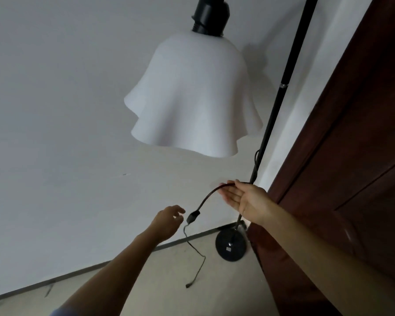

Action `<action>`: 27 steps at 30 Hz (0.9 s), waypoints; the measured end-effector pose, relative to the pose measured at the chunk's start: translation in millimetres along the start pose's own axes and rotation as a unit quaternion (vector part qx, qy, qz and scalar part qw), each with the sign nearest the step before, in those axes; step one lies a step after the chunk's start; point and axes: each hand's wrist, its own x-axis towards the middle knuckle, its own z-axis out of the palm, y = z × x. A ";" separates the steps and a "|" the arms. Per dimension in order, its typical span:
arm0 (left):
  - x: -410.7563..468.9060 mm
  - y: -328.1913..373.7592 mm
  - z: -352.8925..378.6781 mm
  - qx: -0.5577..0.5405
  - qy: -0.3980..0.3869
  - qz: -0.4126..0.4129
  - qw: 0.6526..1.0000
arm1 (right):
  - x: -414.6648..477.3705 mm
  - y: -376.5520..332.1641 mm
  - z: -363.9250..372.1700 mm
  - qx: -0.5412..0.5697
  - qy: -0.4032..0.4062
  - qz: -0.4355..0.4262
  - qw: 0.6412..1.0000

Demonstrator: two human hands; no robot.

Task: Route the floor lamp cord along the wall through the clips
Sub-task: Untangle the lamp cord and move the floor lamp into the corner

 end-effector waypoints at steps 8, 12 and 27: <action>-7.3 29.4 44.7 -0.097 -0.061 0.056 0.992 | -46.5 -45.3 27.7 0.066 -0.051 -0.031 0.996; -3.4 29.7 38.8 -0.180 -0.072 0.047 0.980 | -50.7 -63.7 8.5 0.088 -0.011 -0.073 0.993; -13.9 62.9 -29.0 -0.100 -0.018 0.176 0.979 | -36.8 -57.9 -32.8 -0.463 0.200 -0.533 0.679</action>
